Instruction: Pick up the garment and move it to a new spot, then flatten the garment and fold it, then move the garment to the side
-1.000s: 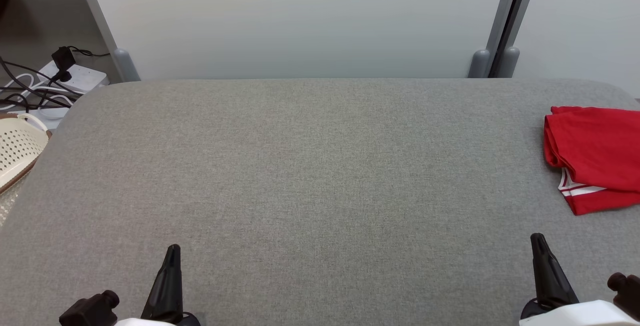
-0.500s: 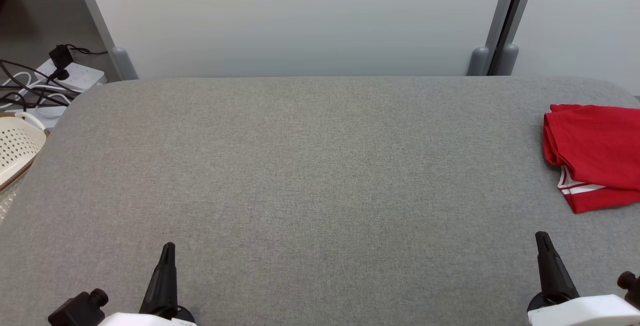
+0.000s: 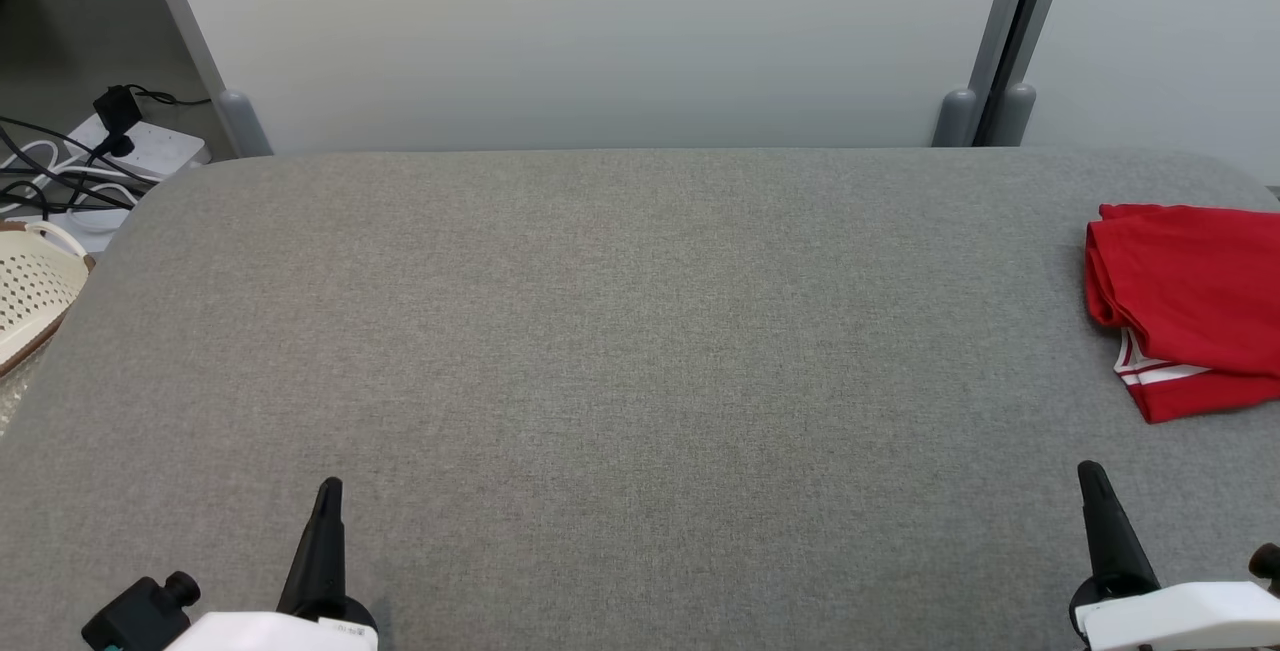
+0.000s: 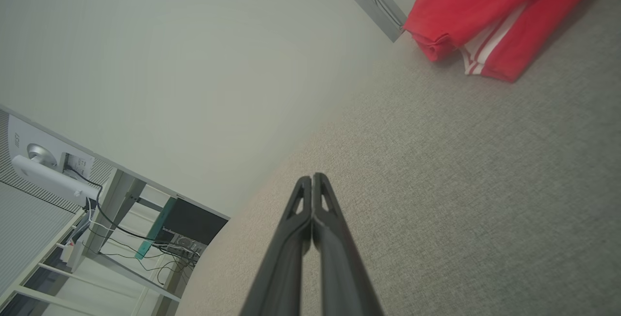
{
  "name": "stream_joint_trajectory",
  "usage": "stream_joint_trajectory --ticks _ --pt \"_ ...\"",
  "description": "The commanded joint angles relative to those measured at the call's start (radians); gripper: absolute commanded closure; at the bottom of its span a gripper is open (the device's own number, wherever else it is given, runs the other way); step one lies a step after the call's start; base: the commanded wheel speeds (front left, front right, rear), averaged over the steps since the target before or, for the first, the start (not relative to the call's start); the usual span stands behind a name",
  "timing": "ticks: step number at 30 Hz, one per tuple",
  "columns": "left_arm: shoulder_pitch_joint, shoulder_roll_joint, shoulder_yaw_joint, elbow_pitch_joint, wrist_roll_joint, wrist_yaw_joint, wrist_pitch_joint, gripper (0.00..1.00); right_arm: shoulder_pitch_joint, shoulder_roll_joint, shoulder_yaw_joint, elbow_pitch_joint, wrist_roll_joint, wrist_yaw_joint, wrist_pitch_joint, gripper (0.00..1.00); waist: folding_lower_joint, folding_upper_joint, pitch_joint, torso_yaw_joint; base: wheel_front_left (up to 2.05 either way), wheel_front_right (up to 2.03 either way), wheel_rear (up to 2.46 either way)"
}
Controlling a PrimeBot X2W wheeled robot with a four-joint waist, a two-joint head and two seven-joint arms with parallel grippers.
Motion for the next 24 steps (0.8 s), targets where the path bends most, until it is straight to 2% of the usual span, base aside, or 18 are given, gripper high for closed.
stream_joint_trajectory --ticks 1,24 --pt "-0.065 0.013 0.027 -0.019 -0.040 -0.011 0.007 1.00 -0.053 -0.016 0.004 -0.022 0.039 0.000 0.011 1.00 0.0000 0.0000 0.001 0.000 0.00 0.00 0.00" --pt "-0.107 0.014 0.057 0.016 -0.285 -0.026 0.071 1.00 -0.084 -0.015 -0.023 0.004 0.283 0.000 0.074 1.00 0.0000 0.0000 0.010 -0.005 0.00 0.00 0.00"
